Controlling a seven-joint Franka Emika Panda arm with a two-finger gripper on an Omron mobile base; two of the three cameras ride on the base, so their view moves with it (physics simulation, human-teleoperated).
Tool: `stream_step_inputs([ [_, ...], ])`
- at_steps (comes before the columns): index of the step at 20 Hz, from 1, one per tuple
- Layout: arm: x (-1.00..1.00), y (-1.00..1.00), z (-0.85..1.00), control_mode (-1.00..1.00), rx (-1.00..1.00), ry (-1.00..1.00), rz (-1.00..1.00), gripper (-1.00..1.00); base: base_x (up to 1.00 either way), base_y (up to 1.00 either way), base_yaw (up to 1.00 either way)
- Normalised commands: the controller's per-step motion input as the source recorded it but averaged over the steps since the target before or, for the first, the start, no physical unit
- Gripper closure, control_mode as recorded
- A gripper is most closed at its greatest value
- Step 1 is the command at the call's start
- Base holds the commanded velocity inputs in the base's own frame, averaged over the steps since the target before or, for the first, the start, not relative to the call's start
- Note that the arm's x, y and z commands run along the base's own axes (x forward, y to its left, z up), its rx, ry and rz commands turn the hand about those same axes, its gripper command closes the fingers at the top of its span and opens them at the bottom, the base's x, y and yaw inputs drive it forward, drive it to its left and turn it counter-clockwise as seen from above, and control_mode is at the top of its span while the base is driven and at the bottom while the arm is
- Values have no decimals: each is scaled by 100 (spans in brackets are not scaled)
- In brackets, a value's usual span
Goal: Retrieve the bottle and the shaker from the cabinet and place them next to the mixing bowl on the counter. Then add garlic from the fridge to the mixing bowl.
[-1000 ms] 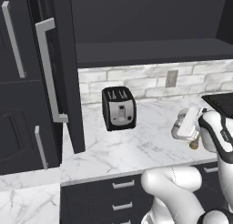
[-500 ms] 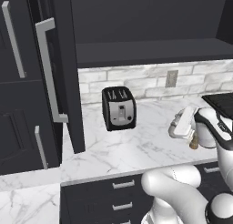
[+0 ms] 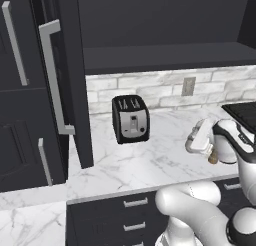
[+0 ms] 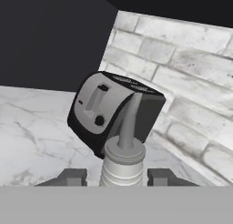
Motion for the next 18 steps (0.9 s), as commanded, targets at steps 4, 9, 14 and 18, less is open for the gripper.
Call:
stream_step_inputs([
  [4, 0, 14, -9, -100, 0, 0, -12, 100, 0, 0, 0],
  [9, 2, 14, -11, -100, 0, 0, -12, 100, 0, 0, 0],
  [14, 6, 3, -15, -100, 0, 0, -6, 100, 0, 0, 0],
  [18, 19, 0, -10, -100, 0, 0, -3, 100, 0, 0, 0],
])
